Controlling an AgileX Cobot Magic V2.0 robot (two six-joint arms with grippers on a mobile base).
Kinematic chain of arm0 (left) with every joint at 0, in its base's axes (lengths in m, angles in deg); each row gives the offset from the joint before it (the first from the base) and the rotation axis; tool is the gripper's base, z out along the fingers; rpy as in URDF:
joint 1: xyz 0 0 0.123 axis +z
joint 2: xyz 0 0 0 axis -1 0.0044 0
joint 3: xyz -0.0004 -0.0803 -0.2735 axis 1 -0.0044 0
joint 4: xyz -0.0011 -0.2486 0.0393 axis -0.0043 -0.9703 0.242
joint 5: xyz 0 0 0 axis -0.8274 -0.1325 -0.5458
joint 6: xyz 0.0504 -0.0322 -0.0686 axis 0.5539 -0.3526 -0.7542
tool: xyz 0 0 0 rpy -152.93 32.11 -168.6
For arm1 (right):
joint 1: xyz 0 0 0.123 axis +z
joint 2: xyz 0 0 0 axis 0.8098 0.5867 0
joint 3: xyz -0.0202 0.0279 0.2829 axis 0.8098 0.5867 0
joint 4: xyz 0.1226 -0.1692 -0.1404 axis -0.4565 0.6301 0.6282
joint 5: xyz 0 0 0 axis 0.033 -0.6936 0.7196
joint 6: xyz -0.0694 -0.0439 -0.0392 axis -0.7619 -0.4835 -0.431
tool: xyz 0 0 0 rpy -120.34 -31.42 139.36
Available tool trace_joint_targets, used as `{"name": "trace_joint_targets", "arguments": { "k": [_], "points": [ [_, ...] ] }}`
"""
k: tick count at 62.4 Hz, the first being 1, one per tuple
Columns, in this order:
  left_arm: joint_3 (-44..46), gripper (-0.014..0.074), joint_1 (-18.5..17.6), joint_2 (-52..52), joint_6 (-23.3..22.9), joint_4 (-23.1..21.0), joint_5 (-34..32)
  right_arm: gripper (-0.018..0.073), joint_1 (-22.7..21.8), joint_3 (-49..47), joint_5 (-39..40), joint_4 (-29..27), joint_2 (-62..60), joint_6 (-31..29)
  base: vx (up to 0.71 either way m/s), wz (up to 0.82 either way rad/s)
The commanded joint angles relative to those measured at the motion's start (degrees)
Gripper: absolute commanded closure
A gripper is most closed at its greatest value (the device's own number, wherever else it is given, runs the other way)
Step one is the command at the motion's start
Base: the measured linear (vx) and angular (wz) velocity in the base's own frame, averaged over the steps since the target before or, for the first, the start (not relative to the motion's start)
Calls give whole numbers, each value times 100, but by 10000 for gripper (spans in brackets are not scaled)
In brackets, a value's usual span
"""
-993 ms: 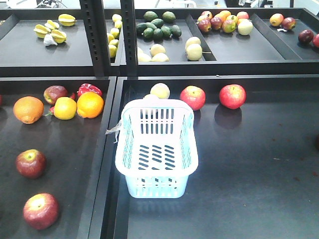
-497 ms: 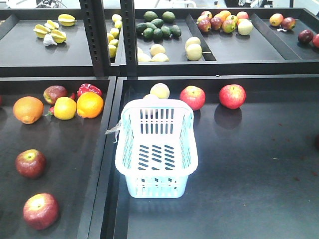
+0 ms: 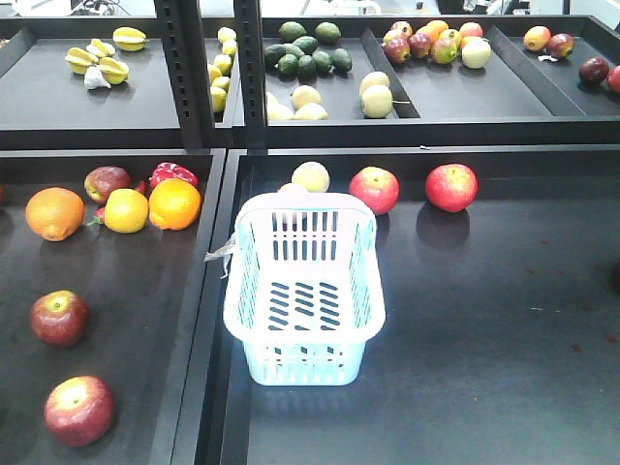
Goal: Pick three apples into basket with both arms
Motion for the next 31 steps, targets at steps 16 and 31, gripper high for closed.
{"name": "trace_joint_targets", "arguments": {
  "k": [16, 31],
  "points": [
    [-136, 603, 12, -78, -2181, -1899, -395, 564, -32, 76, 403, 34, -63, -63, 0, 0],
    [-73, 603, 12, -78, -2342, -2975, -932, 564, -32, 76, 403, 34, -63, -63, 0, 0]
  ]
}}
